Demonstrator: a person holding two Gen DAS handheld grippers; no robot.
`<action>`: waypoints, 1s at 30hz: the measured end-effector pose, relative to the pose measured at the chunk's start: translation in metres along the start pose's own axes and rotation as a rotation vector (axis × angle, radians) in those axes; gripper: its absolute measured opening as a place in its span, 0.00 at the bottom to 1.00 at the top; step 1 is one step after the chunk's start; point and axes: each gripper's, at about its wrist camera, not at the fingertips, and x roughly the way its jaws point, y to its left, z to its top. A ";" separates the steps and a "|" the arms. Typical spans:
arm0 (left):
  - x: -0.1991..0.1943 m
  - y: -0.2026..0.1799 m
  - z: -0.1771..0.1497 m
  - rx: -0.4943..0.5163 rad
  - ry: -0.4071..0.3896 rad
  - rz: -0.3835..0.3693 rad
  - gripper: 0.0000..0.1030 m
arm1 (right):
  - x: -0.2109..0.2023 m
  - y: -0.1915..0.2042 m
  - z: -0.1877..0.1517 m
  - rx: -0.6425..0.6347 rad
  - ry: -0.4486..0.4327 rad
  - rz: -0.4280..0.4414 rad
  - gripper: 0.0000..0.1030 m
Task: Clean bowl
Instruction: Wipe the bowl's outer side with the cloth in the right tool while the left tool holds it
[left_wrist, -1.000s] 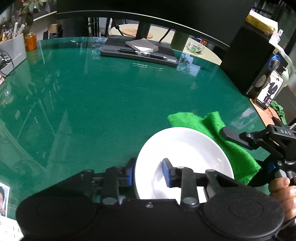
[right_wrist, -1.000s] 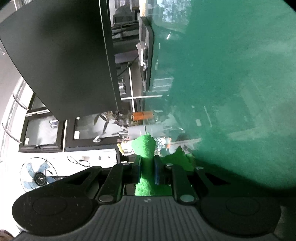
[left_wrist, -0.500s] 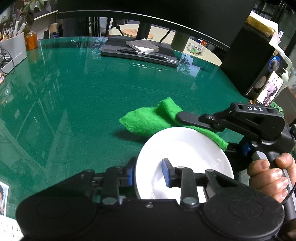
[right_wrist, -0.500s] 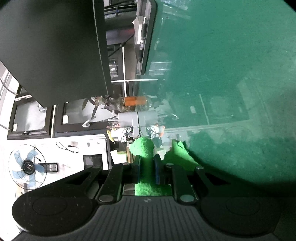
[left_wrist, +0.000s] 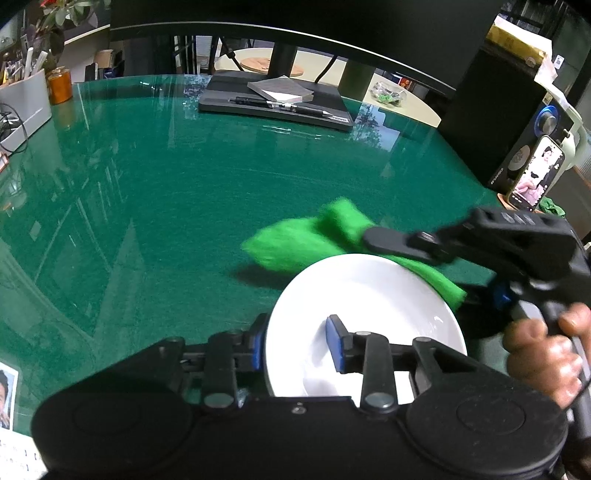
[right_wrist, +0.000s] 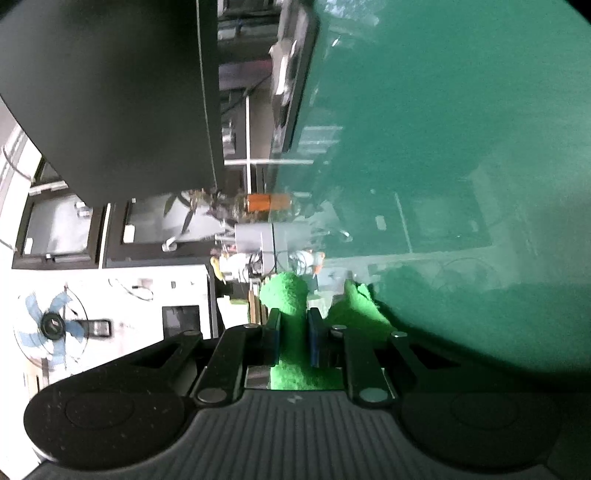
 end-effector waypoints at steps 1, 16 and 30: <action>0.000 0.000 0.000 0.000 0.000 0.000 0.33 | 0.002 0.002 0.001 -0.009 0.006 -0.002 0.16; 0.005 -0.008 0.002 0.035 0.001 -0.015 0.36 | -0.011 -0.003 0.003 -0.015 0.007 -0.015 0.15; 0.006 -0.013 0.002 0.045 0.002 -0.025 0.39 | -0.037 -0.005 -0.003 -0.029 -0.005 -0.025 0.15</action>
